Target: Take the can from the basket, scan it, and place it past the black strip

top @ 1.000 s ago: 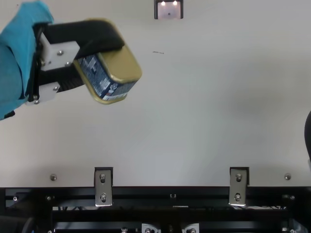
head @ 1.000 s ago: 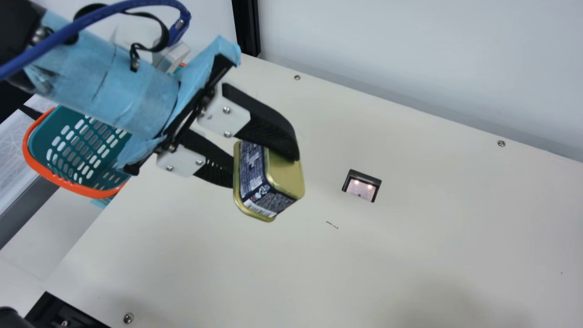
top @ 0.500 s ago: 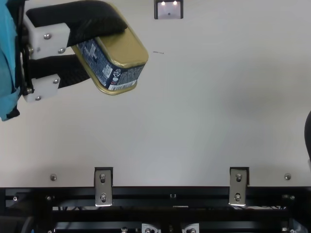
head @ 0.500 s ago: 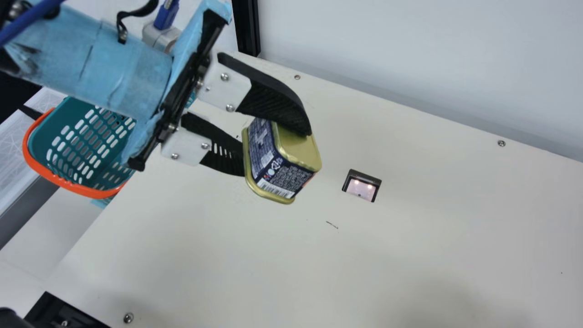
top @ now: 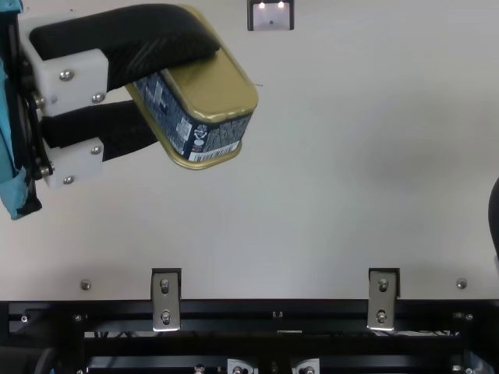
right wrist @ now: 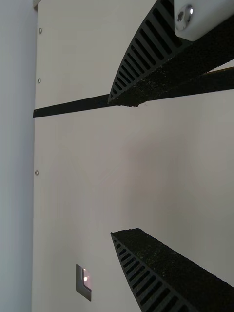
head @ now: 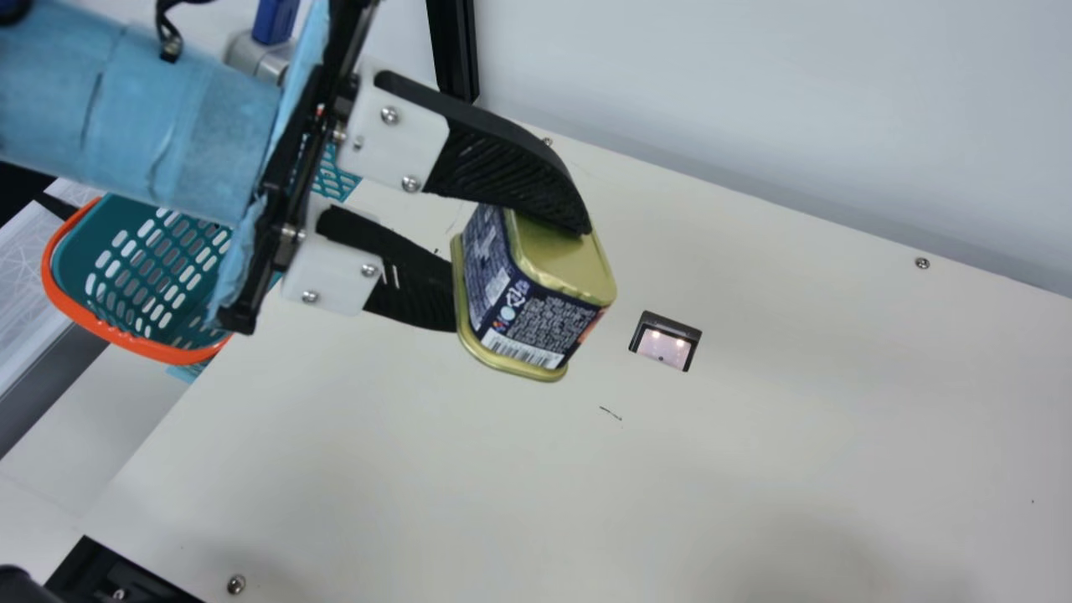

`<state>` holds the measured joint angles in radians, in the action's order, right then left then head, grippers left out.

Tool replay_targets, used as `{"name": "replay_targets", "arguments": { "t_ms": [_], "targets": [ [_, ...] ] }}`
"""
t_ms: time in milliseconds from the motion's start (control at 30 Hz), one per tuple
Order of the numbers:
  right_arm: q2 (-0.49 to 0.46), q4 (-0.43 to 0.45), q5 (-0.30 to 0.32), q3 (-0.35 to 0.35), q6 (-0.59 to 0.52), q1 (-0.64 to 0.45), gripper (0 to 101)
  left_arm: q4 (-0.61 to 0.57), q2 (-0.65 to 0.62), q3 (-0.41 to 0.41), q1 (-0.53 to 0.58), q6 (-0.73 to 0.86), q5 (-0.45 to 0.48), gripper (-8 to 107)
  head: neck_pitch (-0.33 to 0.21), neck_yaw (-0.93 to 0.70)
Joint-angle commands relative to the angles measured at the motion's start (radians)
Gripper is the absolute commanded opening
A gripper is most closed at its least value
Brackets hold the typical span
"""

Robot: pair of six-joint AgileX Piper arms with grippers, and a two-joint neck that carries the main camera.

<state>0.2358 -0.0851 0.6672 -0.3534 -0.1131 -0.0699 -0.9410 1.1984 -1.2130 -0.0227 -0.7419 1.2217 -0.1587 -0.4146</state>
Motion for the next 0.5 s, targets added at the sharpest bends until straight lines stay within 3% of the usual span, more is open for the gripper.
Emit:
{"name": "replay_targets", "arguments": {
  "t_ms": [0, 467],
  "targets": [
    [0.0, 0.0, 0.0, 0.0, 0.0, 0.0, 101, 0.0, 0.0, 0.0, 0.0, 0.0, 0.0, 10, -0.026, -0.005],
    [0.0, 0.0, 0.0, 0.0, 0.0, 0.0, 101, 0.0, 0.0, 0.0, 0.0, 0.0, 0.0, 10, -0.003, 0.155]
  ]
}}
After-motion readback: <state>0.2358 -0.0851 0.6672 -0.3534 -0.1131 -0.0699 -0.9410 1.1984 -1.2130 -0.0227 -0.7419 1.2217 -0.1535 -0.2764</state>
